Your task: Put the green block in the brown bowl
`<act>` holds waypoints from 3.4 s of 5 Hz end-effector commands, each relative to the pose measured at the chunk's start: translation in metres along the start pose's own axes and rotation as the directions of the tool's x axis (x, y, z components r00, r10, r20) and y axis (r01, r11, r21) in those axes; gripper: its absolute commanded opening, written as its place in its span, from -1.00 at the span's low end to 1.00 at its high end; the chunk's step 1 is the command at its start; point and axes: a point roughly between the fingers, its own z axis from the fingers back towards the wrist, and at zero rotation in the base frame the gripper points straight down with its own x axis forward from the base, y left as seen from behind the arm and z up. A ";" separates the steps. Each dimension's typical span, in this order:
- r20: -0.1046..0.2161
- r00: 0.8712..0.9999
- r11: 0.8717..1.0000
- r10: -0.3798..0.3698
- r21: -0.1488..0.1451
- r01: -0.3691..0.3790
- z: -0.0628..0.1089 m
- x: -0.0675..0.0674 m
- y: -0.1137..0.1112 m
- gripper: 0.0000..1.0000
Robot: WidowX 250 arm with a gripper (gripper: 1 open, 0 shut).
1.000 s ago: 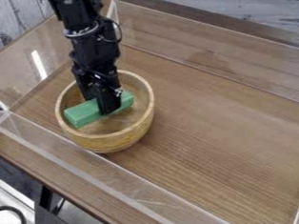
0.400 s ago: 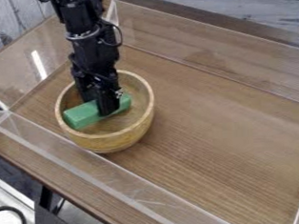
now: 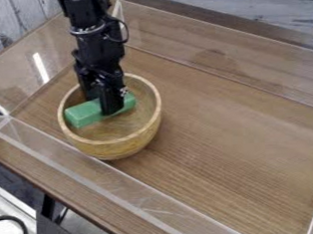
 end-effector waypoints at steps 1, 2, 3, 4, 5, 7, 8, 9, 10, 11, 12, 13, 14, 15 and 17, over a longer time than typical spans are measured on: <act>0.037 0.999 1.000 0.001 0.021 -0.002 0.021 0.012 -0.003 -1.00; 0.058 0.998 1.000 0.019 -0.021 -0.017 0.012 0.016 -0.004 -1.00; 0.078 0.996 0.997 0.039 -0.063 -0.034 0.003 0.020 -0.005 -1.00; 0.085 0.996 0.997 0.027 -0.069 -0.021 0.012 0.015 -0.008 1.00; 0.100 0.995 0.997 0.016 -0.071 -0.009 0.022 0.011 -0.012 1.00; 0.131 0.991 1.000 0.015 -0.016 -0.013 0.018 0.007 -0.016 1.00; 0.145 0.989 1.000 0.014 0.009 -0.015 0.016 0.005 -0.018 1.00; 0.140 0.990 1.000 0.003 -0.004 -0.002 0.012 0.007 -0.017 1.00; 0.132 0.991 1.000 -0.006 -0.017 0.008 0.008 0.008 -0.017 1.00; 0.134 0.991 0.999 -0.023 -0.035 0.028 0.016 0.007 -0.022 1.00; 0.150 0.988 0.997 -0.046 -0.052 0.054 0.032 0.006 -0.030 1.00; 0.147 0.988 0.999 -0.036 -0.032 0.041 0.027 0.012 -0.034 1.00; 0.145 0.989 0.999 -0.028 -0.021 0.031 0.026 0.017 -0.037 1.00; 0.140 0.990 1.000 -0.018 -0.013 0.020 0.021 0.018 -0.038 1.00; 0.109 0.994 0.999 0.030 -0.038 -0.026 0.017 0.019 -0.038 1.00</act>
